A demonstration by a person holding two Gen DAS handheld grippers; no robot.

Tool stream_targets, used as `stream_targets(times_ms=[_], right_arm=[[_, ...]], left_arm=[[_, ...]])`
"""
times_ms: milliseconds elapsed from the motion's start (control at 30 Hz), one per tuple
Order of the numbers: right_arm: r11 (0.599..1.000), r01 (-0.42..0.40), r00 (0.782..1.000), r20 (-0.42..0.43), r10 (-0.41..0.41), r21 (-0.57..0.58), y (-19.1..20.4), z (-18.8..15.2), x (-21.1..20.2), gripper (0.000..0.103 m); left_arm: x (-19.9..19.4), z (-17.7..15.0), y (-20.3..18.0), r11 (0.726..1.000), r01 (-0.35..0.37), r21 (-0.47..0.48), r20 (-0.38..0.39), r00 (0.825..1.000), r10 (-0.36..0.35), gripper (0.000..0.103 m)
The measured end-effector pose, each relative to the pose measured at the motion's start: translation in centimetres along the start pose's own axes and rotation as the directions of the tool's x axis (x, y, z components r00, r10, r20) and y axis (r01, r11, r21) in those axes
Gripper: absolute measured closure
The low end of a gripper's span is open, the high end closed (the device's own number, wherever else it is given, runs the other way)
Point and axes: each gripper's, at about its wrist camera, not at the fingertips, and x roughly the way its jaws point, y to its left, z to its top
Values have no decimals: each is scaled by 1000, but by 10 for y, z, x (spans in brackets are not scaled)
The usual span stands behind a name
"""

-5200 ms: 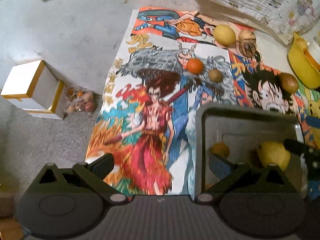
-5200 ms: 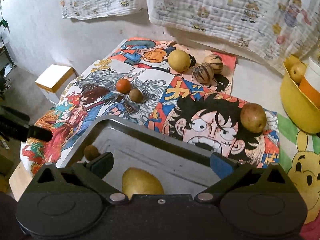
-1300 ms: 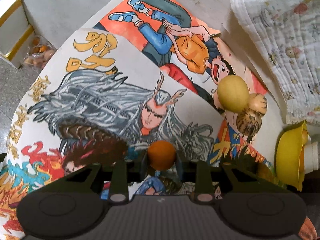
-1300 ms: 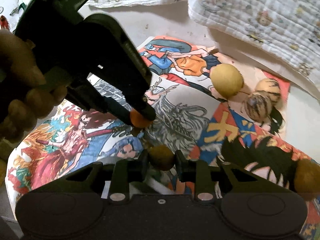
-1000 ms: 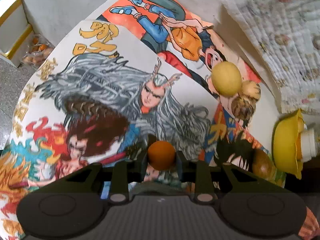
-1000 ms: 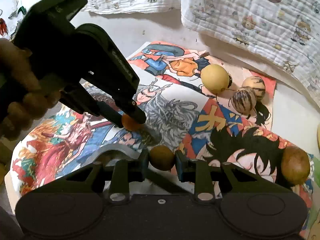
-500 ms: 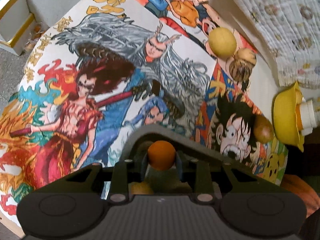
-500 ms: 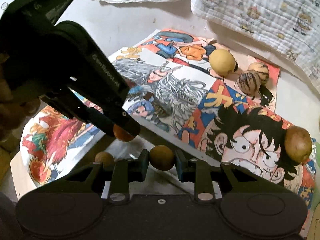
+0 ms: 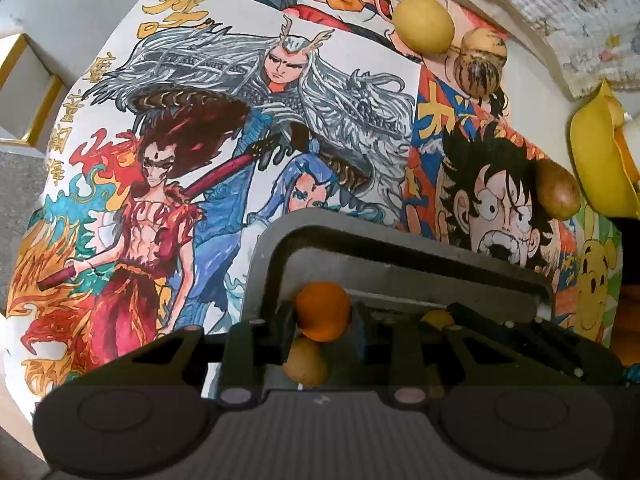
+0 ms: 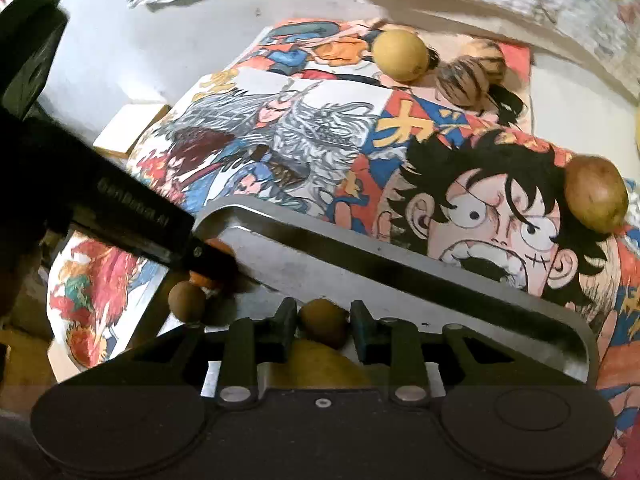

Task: Organize fruits
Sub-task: 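Carry the tangerine into the metal tray with the left tool while the right tool drops the brown fruit there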

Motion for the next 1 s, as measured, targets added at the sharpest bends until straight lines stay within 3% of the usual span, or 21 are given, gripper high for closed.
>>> stream_targets(times_ms=[200, 300, 467, 533, 600, 700, 867, 1000], right_arm=[[999, -2, 1000, 7, 2, 47, -8, -1, -5, 60], [999, 0, 1000, 20, -1, 50, -11, -5, -11, 52], [999, -3, 999, 51, 1, 35, -14, -15, -29, 38], [1000, -8, 998, 61, 6, 25, -14, -20, -37, 30], [1000, -17, 997, 72, 16, 12, -13, -26, -45, 19], [999, -37, 996, 83, 39, -15, -10, -34, -55, 10], [993, -75, 992, 94, 84, -96, -2, -45, -68, 1], [979, -99, 991, 75, 114, -177, 9, -51, -75, 1]], left_arm=[[1, 1, 4, 999, 4, -41, -8, 1000, -4, 67], [-3, 0, 9, 997, 19, -75, -2, 1000, -20, 51], [-12, -5, 12, 993, 44, -113, 17, 999, -43, 41], [-17, -7, 11, 993, 37, -108, 28, 999, -34, 24], [-23, -11, 10, 995, 33, -97, 41, 999, -29, 13], [-31, -20, 13, 993, 53, -106, 63, 997, -47, 1], [-45, -39, 21, 991, 73, -111, 99, 993, -62, 1], [-55, -59, 23, 996, 65, -66, 121, 991, -57, 1]])
